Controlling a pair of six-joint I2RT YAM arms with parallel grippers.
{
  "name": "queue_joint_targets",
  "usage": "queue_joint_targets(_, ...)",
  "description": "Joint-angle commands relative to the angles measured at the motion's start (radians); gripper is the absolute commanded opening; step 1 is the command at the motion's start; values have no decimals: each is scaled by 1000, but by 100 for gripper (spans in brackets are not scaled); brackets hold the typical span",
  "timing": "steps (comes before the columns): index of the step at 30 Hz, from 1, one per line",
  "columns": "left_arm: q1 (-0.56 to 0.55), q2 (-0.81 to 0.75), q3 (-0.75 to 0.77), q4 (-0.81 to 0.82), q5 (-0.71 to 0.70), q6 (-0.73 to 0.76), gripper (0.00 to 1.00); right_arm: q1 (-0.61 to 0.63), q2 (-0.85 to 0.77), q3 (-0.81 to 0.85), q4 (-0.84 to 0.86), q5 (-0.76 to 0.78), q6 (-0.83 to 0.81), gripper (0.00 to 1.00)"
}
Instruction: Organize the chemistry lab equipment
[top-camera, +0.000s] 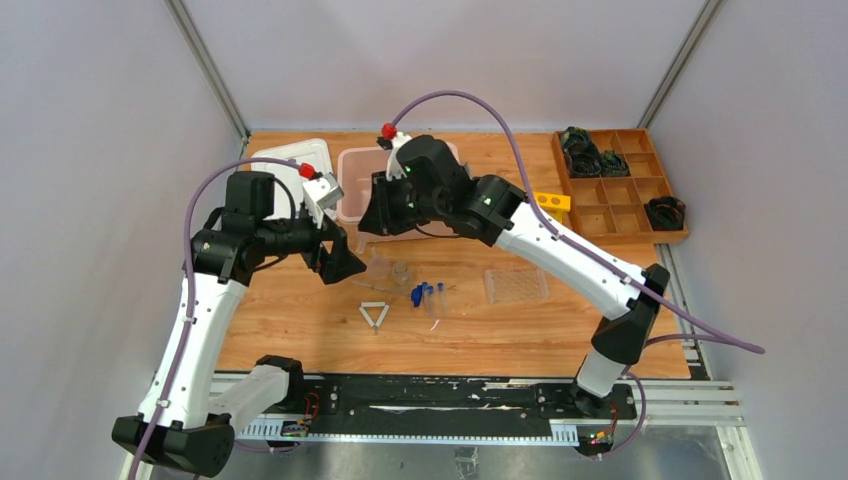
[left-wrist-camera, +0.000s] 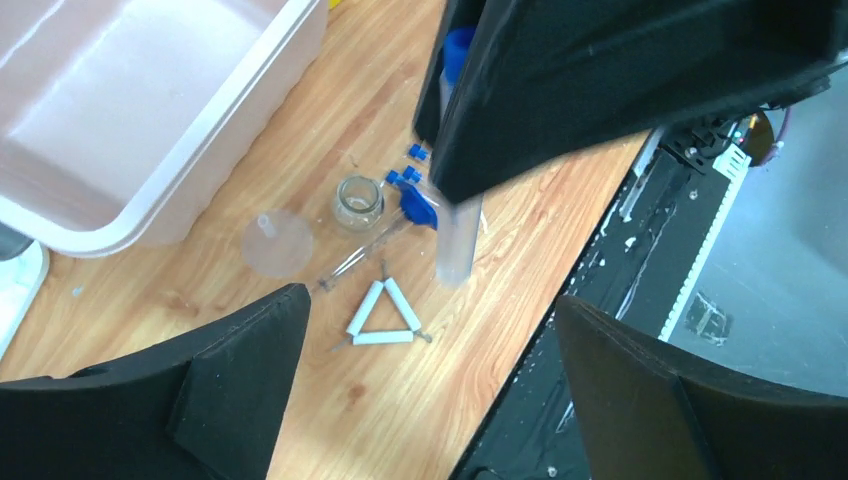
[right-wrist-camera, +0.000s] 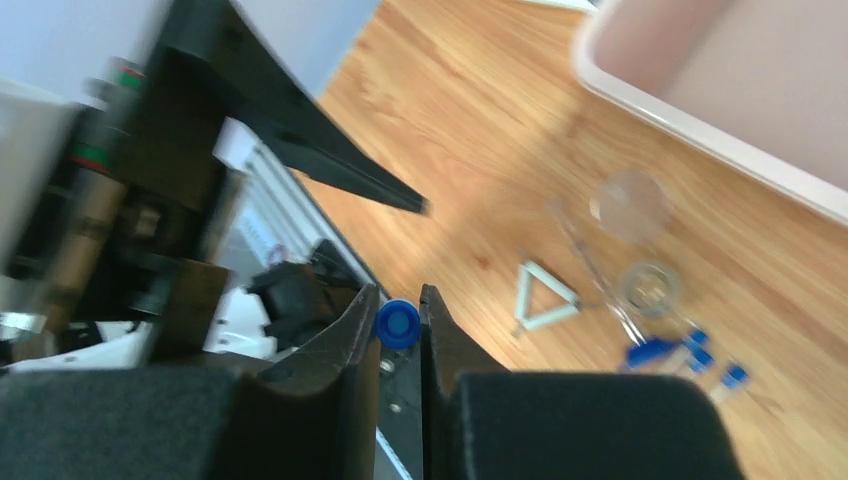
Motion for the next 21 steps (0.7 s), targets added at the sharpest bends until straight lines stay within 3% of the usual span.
queue_joint_targets(1,2,-7,20,9,-70,-24,100,-66,-123,-146,-76,115,-70,0)
queue_joint_targets(6,2,13,53,9,-169,-60,100,-192,-350,-479,-85,330,-130,0)
queue_joint_targets(11,2,24,60,9,-174,-89,100,-261,-481,-746,-54,481,-173,0)
queue_joint_targets(21,2,23,47,8,-175,-104,100,-267,-520,-1011,119,547,-200,0)
